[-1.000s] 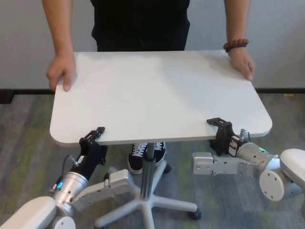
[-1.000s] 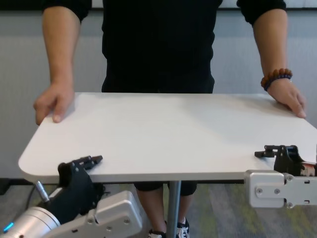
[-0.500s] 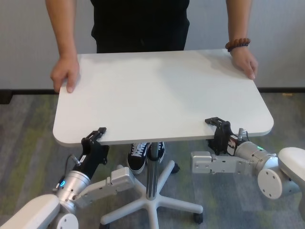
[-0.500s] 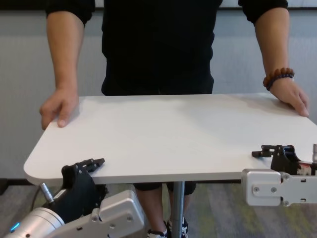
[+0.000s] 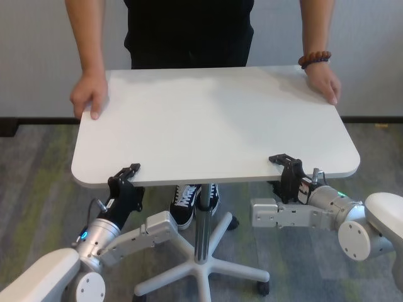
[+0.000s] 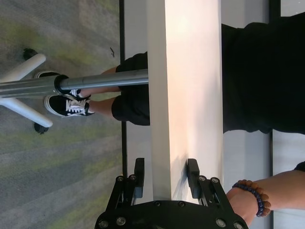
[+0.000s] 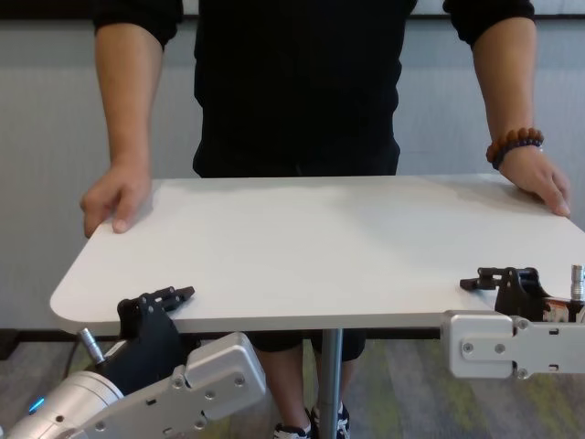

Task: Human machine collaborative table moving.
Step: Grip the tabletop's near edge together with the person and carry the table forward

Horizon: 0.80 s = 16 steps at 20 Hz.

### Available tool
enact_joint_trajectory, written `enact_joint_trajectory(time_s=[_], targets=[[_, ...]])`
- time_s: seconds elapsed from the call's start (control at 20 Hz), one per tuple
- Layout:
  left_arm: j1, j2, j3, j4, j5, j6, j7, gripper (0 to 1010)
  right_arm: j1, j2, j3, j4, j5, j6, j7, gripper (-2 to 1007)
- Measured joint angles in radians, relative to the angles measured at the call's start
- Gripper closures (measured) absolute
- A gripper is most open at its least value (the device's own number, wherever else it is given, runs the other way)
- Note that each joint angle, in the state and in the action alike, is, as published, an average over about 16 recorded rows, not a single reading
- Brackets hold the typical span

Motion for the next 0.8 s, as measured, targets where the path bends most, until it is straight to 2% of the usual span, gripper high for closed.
enact_joint_trajectory(time_s=[0.35,0.8], targets=[[-0.015,-0.006,0.003,0.025,-0.012,-0.011,0.002,719,0.008,-0.006,-0.005,0.017,0.003,-0.005,-0.003,477],[-0.016,-0.010,-0.002,0.029,-0.021,-0.024,0.016,719,0.015,-0.013,-0.009,0.036,0.008,-0.005,-0.006,477]])
